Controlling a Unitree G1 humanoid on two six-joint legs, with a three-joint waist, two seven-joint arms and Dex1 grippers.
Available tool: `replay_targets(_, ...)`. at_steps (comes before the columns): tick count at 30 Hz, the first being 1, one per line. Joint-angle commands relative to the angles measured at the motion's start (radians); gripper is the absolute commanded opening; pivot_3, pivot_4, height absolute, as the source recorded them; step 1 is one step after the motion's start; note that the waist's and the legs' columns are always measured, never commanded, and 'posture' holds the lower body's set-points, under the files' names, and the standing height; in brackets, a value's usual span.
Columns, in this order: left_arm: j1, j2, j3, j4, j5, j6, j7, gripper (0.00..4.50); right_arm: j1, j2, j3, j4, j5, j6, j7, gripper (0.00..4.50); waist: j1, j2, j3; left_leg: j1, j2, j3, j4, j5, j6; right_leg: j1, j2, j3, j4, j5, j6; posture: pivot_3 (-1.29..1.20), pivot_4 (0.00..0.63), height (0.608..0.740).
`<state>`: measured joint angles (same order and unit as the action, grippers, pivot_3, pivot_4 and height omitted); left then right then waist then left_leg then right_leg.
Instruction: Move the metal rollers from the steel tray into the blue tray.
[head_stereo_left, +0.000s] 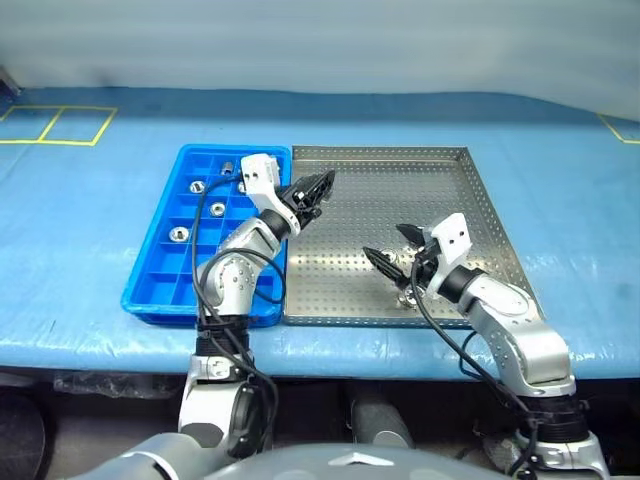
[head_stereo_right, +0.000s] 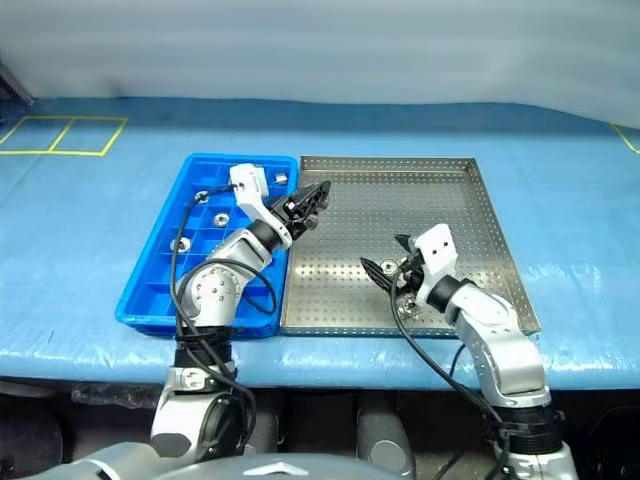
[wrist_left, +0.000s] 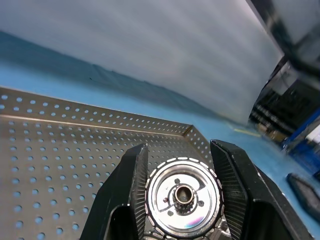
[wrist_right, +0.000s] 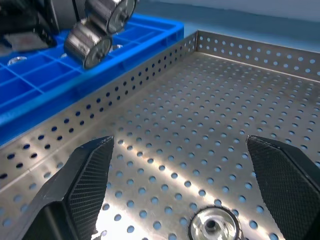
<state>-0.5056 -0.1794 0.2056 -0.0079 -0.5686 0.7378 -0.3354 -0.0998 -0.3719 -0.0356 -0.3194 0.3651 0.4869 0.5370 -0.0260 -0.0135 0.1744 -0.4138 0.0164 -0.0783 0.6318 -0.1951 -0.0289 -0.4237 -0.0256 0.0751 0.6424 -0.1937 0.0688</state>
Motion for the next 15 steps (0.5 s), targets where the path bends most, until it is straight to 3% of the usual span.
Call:
replay_targets(1,-0.004,-0.033,0.013,-0.026,-0.154,0.086,-0.028,1.68,-0.032,0.028,-0.001,-0.024,0.007,-0.019,-0.027,4.50,-0.002,0.000,0.000,0.000,0.000,0.000,0.000,0.000,0.000,0.000,0.000,0.000,0.000,0.000,0.000,0.01,0.150,0.740)
replay_targets(9,-0.013,-0.062,0.092,0.064,-0.405,0.160,-0.016,1.68,-0.054,0.067,0.033,-0.026,0.002,-0.028,-0.038,4.50,-0.020,0.000,0.000,0.001,0.000,0.000,0.000,0.000,0.000,0.000,0.001,0.000,0.001,0.000,0.000,-0.01,0.150,0.740)
replay_targets(15,-0.011,-0.055,0.090,0.078,-0.507,0.145,-0.055,1.68,-0.034,0.085,0.043,-0.055,0.048,-0.010,-0.012,4.50,-0.027,0.000,0.000,0.001,0.000,0.000,0.000,0.000,0.000,0.000,0.001,0.000,0.000,0.000,0.000,-0.02,0.150,0.740)
